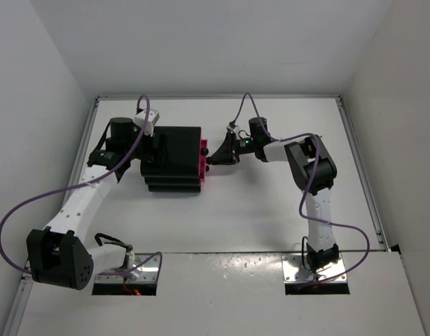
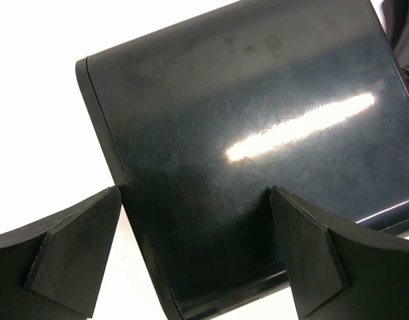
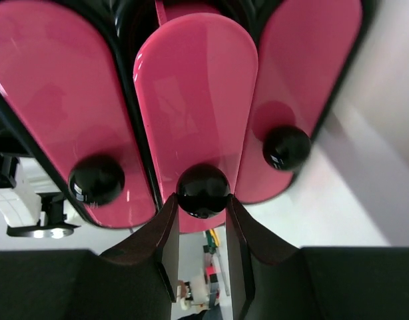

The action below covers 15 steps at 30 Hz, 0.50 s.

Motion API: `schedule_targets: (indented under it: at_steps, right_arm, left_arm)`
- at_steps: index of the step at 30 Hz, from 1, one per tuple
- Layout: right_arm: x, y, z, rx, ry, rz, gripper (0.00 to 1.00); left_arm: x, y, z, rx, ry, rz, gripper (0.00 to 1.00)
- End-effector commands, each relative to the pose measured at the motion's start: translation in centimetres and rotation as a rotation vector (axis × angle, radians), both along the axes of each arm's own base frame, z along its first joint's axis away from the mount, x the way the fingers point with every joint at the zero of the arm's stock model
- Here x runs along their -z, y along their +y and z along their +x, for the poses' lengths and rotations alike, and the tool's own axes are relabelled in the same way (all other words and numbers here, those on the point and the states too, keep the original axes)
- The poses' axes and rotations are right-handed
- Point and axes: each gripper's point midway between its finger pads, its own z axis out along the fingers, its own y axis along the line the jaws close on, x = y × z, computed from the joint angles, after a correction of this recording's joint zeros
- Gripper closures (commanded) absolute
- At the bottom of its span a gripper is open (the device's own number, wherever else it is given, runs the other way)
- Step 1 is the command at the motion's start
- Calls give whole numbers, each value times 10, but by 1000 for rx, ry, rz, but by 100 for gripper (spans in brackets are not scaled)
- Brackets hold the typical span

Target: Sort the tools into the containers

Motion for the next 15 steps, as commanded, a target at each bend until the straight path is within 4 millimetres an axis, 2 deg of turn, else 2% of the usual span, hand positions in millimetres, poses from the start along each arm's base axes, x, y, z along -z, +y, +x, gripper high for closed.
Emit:
schedule_targets:
  at_steps: [1,2,4,8,13,14,15]
  right_arm:
    - [-37,26,5,-66,-91,108,97]
    - [-43,27,9,-65,-106,118,97]
    - [-37,32,9,-73,-104,121,95]
    - [-40,44,1,-98,-98,134,89]
    - [-40,42,-5,-99,-103,133,71]
    - [-47,37,-4,-91,-119,133,69]
    - [-47,30,-4,-80,-127,127,67]
  left_arm:
    - [59,-6,-37,51,240,14,1]
    - [59,-6,-37,51,240,14,1]
    - [59,-6,-37,51,240,14,1]
    - [59,-6,-37,51,240,14,1]
    - [59,-7,-38,58,241,8,1]
    - [59,-7,-38,58,241,8,1]
    - [59,-7,-38,58,241,8,1]
